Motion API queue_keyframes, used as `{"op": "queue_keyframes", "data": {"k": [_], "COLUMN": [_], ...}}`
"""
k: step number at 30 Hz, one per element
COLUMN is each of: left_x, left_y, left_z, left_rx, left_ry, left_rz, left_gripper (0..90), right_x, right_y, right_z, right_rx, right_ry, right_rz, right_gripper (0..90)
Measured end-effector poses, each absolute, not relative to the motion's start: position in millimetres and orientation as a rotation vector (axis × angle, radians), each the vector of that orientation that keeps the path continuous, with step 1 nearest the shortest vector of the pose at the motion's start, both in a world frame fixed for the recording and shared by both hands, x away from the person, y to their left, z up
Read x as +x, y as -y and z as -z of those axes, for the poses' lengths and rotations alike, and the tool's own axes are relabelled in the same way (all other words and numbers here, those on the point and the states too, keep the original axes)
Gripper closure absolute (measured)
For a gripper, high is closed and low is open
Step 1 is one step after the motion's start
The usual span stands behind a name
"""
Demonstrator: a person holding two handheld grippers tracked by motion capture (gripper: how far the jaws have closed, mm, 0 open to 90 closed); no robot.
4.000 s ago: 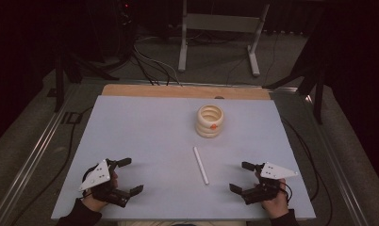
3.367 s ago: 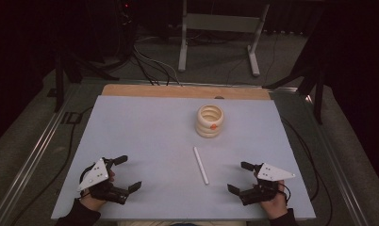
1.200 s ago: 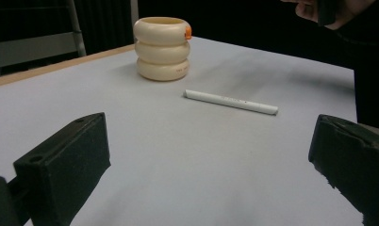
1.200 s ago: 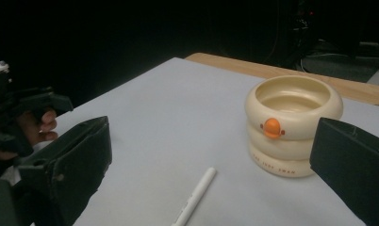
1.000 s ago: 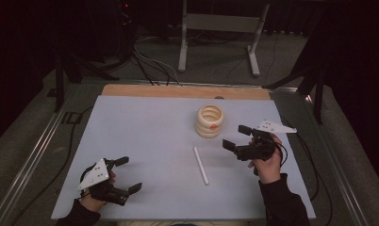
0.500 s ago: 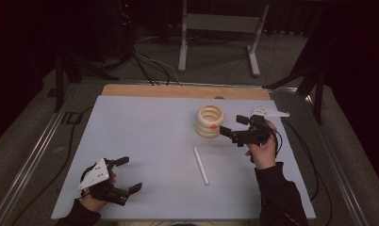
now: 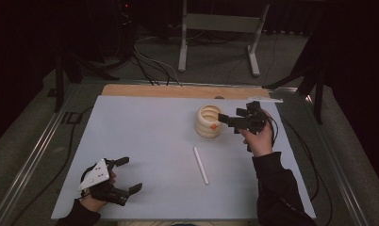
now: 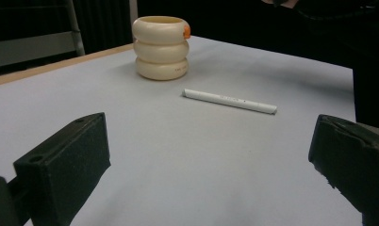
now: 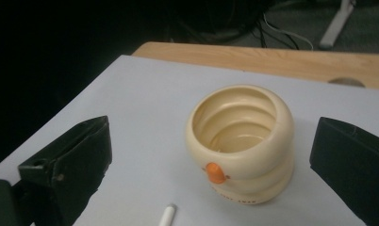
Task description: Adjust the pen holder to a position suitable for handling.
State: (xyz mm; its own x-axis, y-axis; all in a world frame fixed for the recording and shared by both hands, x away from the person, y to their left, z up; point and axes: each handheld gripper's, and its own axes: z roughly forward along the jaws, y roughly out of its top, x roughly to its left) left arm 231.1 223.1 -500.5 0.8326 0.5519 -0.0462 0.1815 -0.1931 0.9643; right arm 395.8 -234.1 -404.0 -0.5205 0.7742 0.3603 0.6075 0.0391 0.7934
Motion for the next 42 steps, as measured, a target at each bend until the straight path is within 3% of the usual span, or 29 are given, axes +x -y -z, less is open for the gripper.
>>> {"op": "queue_keyframes", "data": {"k": [13, 18, 28, 33, 42], "left_x": [231, 231, 231, 231, 231], "left_y": [-223, -223, -223, -223, -223], "left_z": [501, 501, 501, 501, 501], "left_rx": [1.761, 1.764, 1.764, 1.762, 1.763], "left_ry": [-0.565, -0.563, -0.564, -0.566, -0.565], "left_rz": [-0.365, -0.365, -0.365, -0.364, -0.364], "left_gripper": [0.0, 0.0, 0.0, 0.0, 0.0], "right_x": [421, 430, 447, 458, 470], "right_y": [236, 236, 232, 230, 222], "right_z": [408, 413, 427, 433, 435], "right_rx": [1.668, 1.748, 1.892, 1.964, 2.031], "right_ry": [-2.117, -2.111, -2.114, -2.096, -2.103], "right_rz": [-1.431, -1.379, -1.238, -1.153, -1.068], "right_gripper": [0.0, 6.0, 23.5, 37.5, 50.5]}}
